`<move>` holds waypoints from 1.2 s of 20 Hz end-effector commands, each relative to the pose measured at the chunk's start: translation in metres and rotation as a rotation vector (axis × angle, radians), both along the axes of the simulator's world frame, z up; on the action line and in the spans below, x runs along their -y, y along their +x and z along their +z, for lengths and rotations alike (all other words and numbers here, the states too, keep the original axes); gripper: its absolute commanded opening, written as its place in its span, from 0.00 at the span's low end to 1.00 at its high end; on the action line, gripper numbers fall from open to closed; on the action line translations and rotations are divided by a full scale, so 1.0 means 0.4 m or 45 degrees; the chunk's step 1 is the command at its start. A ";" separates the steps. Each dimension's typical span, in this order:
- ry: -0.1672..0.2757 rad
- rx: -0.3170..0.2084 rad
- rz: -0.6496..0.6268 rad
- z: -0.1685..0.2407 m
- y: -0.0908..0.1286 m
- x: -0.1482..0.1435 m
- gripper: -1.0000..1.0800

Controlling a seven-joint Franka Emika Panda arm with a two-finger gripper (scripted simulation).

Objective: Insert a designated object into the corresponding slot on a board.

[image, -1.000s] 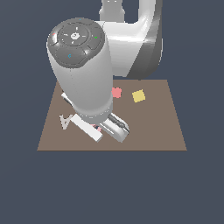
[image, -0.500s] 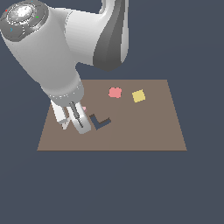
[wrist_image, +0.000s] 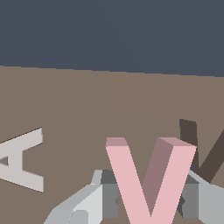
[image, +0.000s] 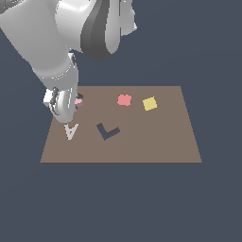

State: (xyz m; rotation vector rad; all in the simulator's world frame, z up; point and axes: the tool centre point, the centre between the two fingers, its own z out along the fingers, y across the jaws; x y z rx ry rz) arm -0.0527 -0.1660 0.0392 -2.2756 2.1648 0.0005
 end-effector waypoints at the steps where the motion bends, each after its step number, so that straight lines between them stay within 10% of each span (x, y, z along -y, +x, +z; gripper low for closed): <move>1: 0.000 0.000 -0.097 0.001 -0.036 0.011 0.00; 24: 0.001 0.000 -0.311 -0.023 -0.121 0.023 0.00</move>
